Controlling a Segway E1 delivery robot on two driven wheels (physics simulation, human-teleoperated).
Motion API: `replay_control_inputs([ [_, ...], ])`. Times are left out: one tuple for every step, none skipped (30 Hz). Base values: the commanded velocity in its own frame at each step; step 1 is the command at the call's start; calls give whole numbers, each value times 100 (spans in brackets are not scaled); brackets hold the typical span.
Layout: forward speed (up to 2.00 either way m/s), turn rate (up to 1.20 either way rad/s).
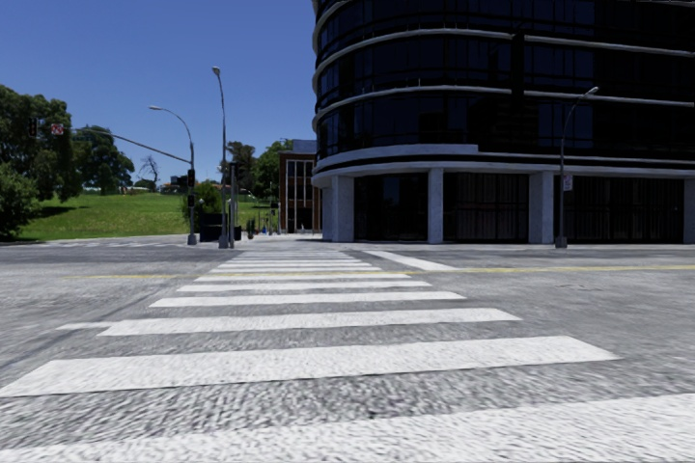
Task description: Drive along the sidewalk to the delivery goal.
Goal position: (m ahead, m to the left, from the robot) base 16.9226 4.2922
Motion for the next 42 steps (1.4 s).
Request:
replay_control_inputs([
  [200, 46],
  [200, 41],
  [200, 25],
  [200, 25],
  [200, 13],
  [200, 0],
  [200, 0],
  [200, 0],
  [200, 0],
  [200, 0],
  [200, 0],
  [200, 0],
  [200, 0],
  [200, 0],
  [200, 0],
  [200, 0],
  [200, 0],
  [200, 1],
  [200, 12],
  [200, 12],
  [200, 19],
  [200, 21],
  [200, 21],
  [200, 21],
  [200, 14],
  [200, 6],
  [200, 4],
  [200, 4],
  [200, 4],
  [200, 8],
  [200, 15],
  [200, 15],
  [200, 28],
  [200, 38],
  [200, 40],
  [200, 40],
  [200, 41],
  [200, 41],
  [200, 41],
  [200, 41],
  [200, 41],
  [200, 41],
])
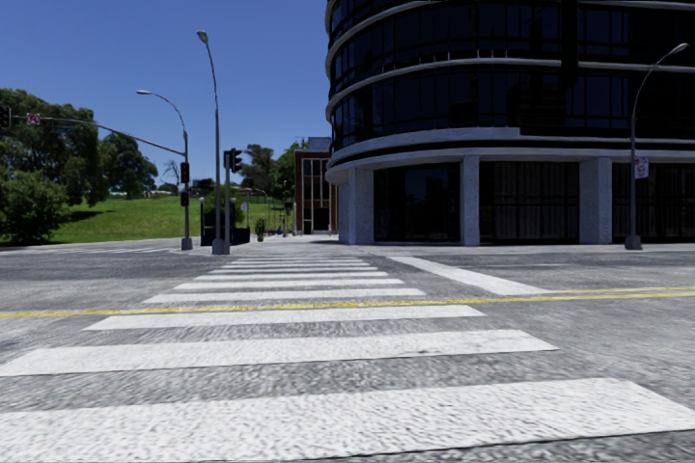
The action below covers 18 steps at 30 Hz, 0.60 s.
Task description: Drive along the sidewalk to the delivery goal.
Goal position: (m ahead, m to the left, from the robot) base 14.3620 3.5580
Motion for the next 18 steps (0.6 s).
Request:
replay_control_inputs([
  [200, 41],
  [200, 41],
  [200, 37],
  [200, 36],
  [200, 36],
  [200, 35],
  [200, 35],
  [200, 35],
  [200, 35],
  [200, 35],
  [200, 39],
  [200, 39],
  [200, 51],
  [200, 54],
  [200, 53],
  [200, 53],
  [200, 33],
  [200, 0],
])
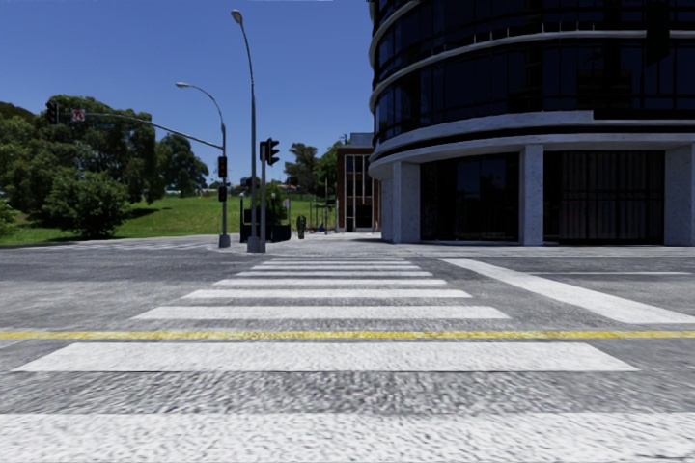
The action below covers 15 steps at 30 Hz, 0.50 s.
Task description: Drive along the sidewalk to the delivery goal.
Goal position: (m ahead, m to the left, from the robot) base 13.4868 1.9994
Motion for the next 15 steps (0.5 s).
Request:
replay_control_inputs([
  [200, 0],
  [200, 0],
  [200, 0],
  [200, 0],
  [200, 0],
  [200, 0],
  [200, 0],
  [200, 0],
  [200, 0],
  [200, 0],
  [200, 0],
  [200, 0],
  [200, 0],
  [200, 0],
  [200, 0],
])
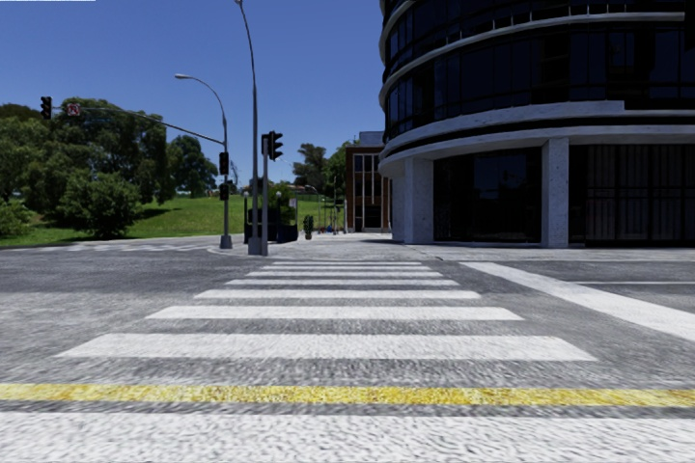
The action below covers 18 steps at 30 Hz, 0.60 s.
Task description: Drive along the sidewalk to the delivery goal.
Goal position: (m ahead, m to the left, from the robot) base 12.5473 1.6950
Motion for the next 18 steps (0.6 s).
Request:
replay_control_inputs([
  [200, 0],
  [200, 0],
  [200, 0],
  [200, 0],
  [200, 0],
  [200, 0],
  [200, 0],
  [200, 4],
  [200, 13],
  [200, 13],
  [200, 23],
  [200, 29],
  [200, 29],
  [200, 33],
  [200, 33],
  [200, 26],
  [200, 26],
  [200, 18],
])
